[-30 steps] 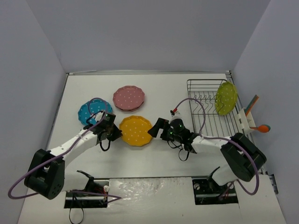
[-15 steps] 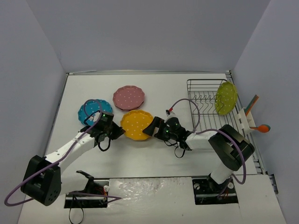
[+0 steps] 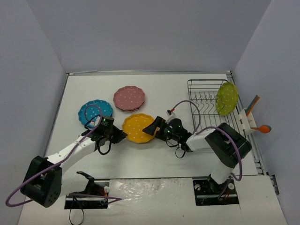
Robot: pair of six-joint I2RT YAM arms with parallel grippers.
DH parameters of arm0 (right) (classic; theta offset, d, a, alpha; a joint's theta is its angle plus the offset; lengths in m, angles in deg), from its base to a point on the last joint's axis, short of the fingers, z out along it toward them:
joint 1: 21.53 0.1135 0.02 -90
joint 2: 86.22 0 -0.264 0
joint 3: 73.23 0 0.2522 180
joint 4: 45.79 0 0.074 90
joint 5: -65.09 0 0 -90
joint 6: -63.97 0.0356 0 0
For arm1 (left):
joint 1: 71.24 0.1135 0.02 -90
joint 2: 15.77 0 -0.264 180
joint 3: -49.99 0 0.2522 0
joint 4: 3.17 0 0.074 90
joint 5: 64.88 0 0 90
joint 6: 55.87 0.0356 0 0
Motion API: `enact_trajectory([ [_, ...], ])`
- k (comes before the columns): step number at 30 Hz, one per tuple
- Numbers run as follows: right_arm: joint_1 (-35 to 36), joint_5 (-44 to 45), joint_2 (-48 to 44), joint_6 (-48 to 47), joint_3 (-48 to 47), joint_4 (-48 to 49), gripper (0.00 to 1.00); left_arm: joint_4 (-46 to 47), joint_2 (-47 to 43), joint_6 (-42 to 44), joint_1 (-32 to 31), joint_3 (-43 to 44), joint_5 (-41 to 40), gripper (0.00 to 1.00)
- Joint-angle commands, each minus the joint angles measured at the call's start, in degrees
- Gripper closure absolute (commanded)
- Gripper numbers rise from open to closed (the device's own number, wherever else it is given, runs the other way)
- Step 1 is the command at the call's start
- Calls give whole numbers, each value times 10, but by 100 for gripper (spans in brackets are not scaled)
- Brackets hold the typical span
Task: Load the plates into the dish rack
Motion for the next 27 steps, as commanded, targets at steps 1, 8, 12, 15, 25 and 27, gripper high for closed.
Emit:
enact_trajectory([
  [1, -13, -5, -26, 16, 15, 100, 20, 105, -35, -26, -5, 31, 29, 100],
  [8, -20, 1, -38, 12, 27, 117, 40, 126, -33, -23, -6, 26, 35, 100],
  [12, -23, -3, -30, 21, 29, 138, 42, 142, -37, -23, -8, 18, 42, 100],
  [15, -26, -8, -20, 28, 30, 161, 43, 152, -42, -23, -9, 12, 44, 100],
  [25, -36, -19, -22, 28, 29, 175, 57, 186, -46, -18, -9, 5, 63, 100],
  [27, -37, -23, -18, 29, 24, 179, 56, 195, -47, -15, -11, 5, 65, 100],
])
